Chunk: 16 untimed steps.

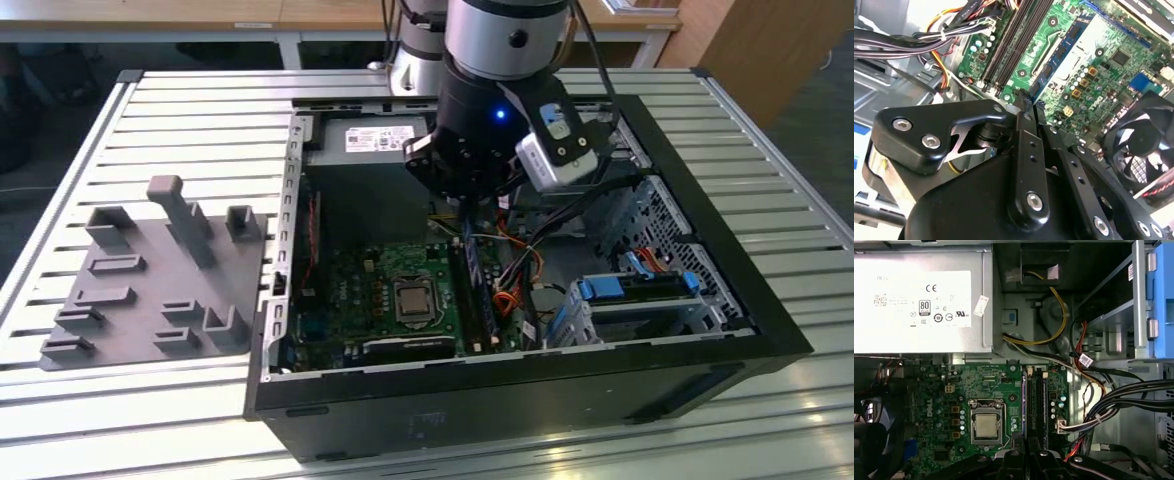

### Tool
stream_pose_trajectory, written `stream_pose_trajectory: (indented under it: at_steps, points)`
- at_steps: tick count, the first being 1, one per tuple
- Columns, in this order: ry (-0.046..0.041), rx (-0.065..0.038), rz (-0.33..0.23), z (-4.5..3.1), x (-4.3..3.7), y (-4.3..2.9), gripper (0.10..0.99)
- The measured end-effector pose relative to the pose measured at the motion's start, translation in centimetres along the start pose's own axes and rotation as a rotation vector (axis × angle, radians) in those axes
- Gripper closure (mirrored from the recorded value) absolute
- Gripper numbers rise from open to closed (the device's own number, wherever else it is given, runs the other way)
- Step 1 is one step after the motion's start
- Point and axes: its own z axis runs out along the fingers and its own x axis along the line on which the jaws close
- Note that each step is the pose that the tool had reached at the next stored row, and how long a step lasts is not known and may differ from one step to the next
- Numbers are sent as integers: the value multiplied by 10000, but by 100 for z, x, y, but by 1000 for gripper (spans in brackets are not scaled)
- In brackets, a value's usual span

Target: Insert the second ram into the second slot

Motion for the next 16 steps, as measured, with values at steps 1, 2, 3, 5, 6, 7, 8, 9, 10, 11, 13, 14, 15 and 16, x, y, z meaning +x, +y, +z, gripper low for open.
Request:
stream_pose_trajectory:
  at_steps: [1,2,3,5,6,7,8,9,10,11,13,14,15,16]
  points:
    - [13,0,-40,18,0,-4,949]
    - [26,0,-54,35,-1,-8,949]
    - [41,0,-58,47,-1,-12,949]
    - [73,4,-57,60,-1,-16,949]
    - [90,4,-57,66,0,-18,949]
    - [106,5,-56,69,-1,-18,949]
    - [119,9,-56,69,-1,-18,949]
    - [120,8,-55,69,-1,-18,949]
    - [122,8,-56,69,-1,-18,949]
    - [123,6,-55,70,-1,-18,949]
    - [123,5,-62,73,-2,-18,949]
    - [122,1,-86,82,-9,-18,949]
    - [124,4,-100,93,-15,-18,949]
    - [125,7,-104,109,-23,-18,949]
